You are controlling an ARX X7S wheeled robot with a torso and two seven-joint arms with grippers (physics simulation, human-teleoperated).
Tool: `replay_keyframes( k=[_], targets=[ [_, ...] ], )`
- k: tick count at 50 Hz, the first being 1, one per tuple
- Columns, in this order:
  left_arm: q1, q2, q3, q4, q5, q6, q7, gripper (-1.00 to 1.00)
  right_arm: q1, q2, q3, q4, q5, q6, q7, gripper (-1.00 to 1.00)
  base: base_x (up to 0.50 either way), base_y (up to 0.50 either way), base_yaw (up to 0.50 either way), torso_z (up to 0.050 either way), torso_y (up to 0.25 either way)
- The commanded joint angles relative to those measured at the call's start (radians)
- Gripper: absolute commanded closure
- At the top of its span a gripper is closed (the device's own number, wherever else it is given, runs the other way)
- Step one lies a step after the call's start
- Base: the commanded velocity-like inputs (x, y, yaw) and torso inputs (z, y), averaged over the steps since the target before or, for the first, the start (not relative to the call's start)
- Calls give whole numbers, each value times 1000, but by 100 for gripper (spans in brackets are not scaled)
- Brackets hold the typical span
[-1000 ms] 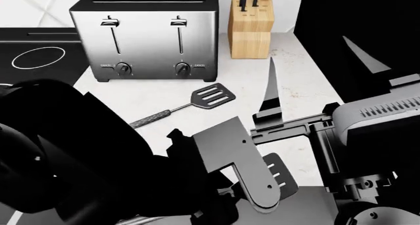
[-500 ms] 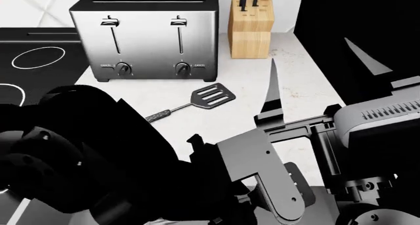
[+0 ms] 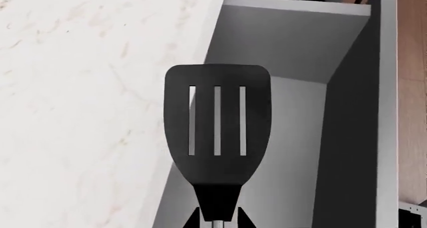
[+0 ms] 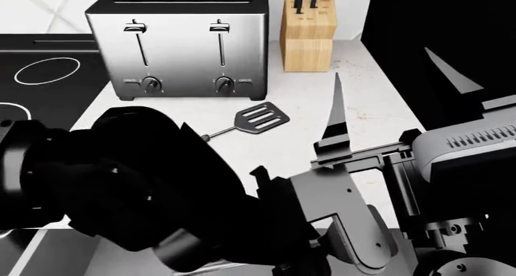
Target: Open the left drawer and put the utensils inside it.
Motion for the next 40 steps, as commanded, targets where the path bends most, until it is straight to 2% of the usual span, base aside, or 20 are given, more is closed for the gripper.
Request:
replay_keyframes(
  k=[1, 18, 40],
  targets=[
    [-3, 23, -8, -25, 50, -4, 20, 100, 4, 1, -4, 0, 1, -2, 2, -100, 0, 0, 0, 0, 0],
    [-17, 45, -40, 3, 62, 13, 44, 100, -8, 11, -10, 0, -6, -18, 7, -100, 0, 0, 0, 0, 1],
    [3, 51, -29, -14, 96, 12, 79, 100, 3, 17, -13, -3, 4, -17, 14, -100, 0, 0, 0, 0, 1]
  ],
)
